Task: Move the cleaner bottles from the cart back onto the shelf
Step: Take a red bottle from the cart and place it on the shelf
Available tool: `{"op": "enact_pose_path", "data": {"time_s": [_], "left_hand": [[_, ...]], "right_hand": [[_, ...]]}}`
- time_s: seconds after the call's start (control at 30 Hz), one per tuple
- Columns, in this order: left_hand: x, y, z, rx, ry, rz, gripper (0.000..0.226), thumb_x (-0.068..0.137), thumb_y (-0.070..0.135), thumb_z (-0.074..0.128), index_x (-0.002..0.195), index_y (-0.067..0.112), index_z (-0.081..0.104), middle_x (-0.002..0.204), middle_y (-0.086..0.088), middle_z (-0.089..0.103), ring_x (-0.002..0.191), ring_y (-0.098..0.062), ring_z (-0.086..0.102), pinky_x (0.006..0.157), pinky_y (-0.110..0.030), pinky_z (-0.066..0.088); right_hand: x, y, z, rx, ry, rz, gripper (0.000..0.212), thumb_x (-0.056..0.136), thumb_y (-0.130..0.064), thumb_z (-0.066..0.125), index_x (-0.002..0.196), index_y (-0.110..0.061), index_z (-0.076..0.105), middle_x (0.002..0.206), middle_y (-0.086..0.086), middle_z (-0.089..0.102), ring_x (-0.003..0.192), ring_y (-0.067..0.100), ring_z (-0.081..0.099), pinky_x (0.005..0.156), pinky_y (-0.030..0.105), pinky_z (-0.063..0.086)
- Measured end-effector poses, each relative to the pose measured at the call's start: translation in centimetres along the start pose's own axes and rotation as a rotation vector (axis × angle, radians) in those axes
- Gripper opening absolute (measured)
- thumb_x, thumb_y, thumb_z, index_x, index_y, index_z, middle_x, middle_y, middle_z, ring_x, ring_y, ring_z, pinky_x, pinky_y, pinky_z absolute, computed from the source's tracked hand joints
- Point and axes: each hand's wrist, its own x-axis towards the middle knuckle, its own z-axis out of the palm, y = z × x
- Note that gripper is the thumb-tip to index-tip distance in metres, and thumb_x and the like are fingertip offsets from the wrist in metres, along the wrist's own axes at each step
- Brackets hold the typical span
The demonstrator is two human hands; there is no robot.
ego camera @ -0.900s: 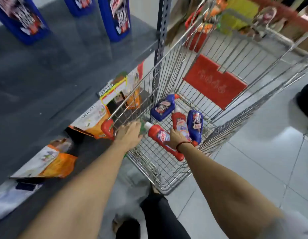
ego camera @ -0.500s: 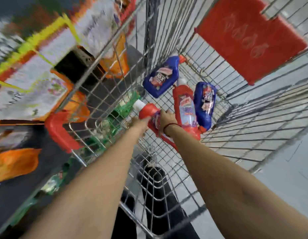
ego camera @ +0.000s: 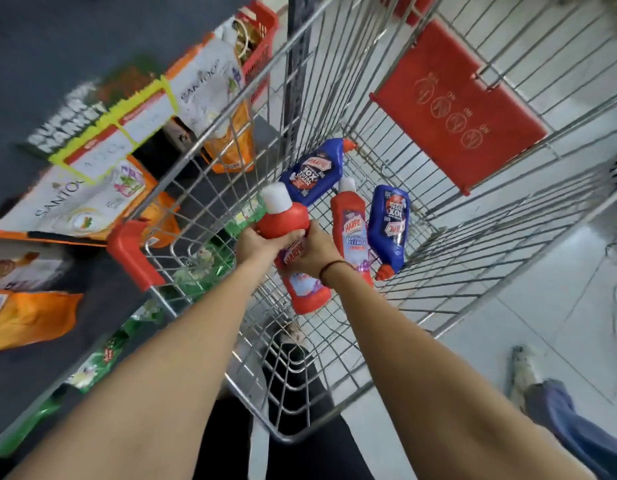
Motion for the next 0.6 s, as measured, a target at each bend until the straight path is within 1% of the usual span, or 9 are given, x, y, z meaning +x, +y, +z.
{"op": "enact_pose_path", "data": {"time_s": [0.07, 0.17, 0.2, 0.27, 0.3, 0.33, 0.43, 0.5, 0.6], "left_hand": [[-1.4, 1.4, -2.0, 0.058, -0.024, 0.117, 0.08, 0.042, 0.048, 0.087, 0.109, 0.015, 0.058, 0.1, -0.002, 0.065, 0.088, -0.019, 0.058, 0.08, -0.029, 0.046], [-3.6, 3.9, -5.1, 0.026, -0.056, 0.243, 0.071, 0.044, 0.036, 0.091, 0.104, 0.015, 0.06, 0.108, -0.005, 0.068, 0.096, -0.017, 0.063, 0.088, -0.029, 0.052], [-4.5, 4.7, -6.4, -0.019, -0.062, 0.303, 0.06, 0.045, 0.029, 0.091, 0.095, 0.014, 0.061, 0.106, -0.006, 0.069, 0.089, -0.01, 0.065, 0.081, -0.019, 0.054], [-6.1, 6.4, -8.7, -0.072, -0.046, 0.432, 0.042, 0.046, 0.021, 0.091, 0.075, 0.021, 0.061, 0.089, -0.002, 0.069, 0.06, 0.013, 0.06, 0.053, -0.001, 0.045], [-7.1, 7.2, -10.0, -0.097, -0.036, 0.475, 0.04, 0.046, 0.021, 0.091, 0.072, 0.022, 0.061, 0.083, 0.0, 0.068, 0.052, 0.018, 0.055, 0.048, 0.0, 0.042], [-8.2, 7.8, -11.4, -0.122, -0.041, 0.508, 0.039, 0.046, 0.021, 0.091, 0.073, 0.022, 0.062, 0.082, 0.0, 0.068, 0.051, 0.018, 0.054, 0.05, -0.001, 0.043], [-11.8, 9.6, -15.8, -0.21, -0.134, 0.622, 0.039, 0.051, 0.012, 0.089, 0.084, 0.014, 0.068, 0.085, -0.002, 0.072, 0.063, 0.008, 0.063, 0.063, -0.013, 0.052], [-14.7, 10.6, -19.0, -0.28, -0.155, 0.683, 0.041, 0.053, 0.006, 0.087, 0.088, 0.015, 0.067, 0.08, 0.005, 0.072, 0.067, 0.0, 0.065, 0.068, -0.021, 0.055], [-18.6, 11.5, -23.8, -0.315, -0.136, 0.767, 0.037, 0.057, 0.006, 0.085, 0.09, 0.009, 0.067, 0.077, 0.006, 0.071, 0.067, -0.005, 0.066, 0.069, -0.023, 0.056]], "right_hand": [[-2.0, -1.2, -0.4, 0.102, 0.082, -0.068, 0.08, 0.054, -0.021, 0.086, 0.12, -0.01, 0.041, 0.113, 0.012, 0.061, 0.101, 0.028, 0.057, 0.083, 0.038, 0.05], [-4.7, -2.8, -1.8, 0.211, 0.109, -0.143, 0.071, 0.058, -0.013, 0.085, 0.119, -0.011, 0.048, 0.107, 0.004, 0.063, 0.094, 0.02, 0.057, 0.077, 0.025, 0.046], [-5.8, -3.4, -2.2, 0.21, 0.09, -0.173, 0.068, 0.06, -0.012, 0.084, 0.118, -0.01, 0.049, 0.104, 0.002, 0.062, 0.092, 0.018, 0.056, 0.073, 0.016, 0.044], [-7.6, -4.3, -2.9, 0.19, 0.04, -0.196, 0.065, 0.063, -0.01, 0.083, 0.119, -0.008, 0.05, 0.102, 0.001, 0.06, 0.09, 0.015, 0.054, 0.062, 0.001, 0.04], [-8.7, -5.0, -3.0, 0.195, 0.028, -0.202, 0.066, 0.063, -0.01, 0.083, 0.119, -0.007, 0.05, 0.105, 0.002, 0.061, 0.092, 0.016, 0.055, 0.065, 0.002, 0.042], [-9.8, -5.8, -3.1, 0.219, 0.028, -0.213, 0.067, 0.062, -0.009, 0.084, 0.12, -0.007, 0.05, 0.11, 0.005, 0.063, 0.095, 0.018, 0.057, 0.074, 0.01, 0.046], [-13.0, -9.1, -3.3, 0.287, 0.094, -0.308, 0.066, 0.061, -0.007, 0.084, 0.119, -0.005, 0.052, 0.116, 0.013, 0.065, 0.105, 0.027, 0.061, 0.089, 0.036, 0.051], [-15.4, -11.9, -3.4, 0.304, 0.132, -0.407, 0.064, 0.061, -0.009, 0.085, 0.117, -0.004, 0.055, 0.114, 0.013, 0.067, 0.105, 0.026, 0.063, 0.092, 0.04, 0.052], [-18.5, -16.1, -3.1, 0.347, 0.158, -0.535, 0.06, 0.057, -0.015, 0.087, 0.111, -0.013, 0.06, 0.105, 0.004, 0.071, 0.096, 0.017, 0.067, 0.087, 0.037, 0.055]]}}
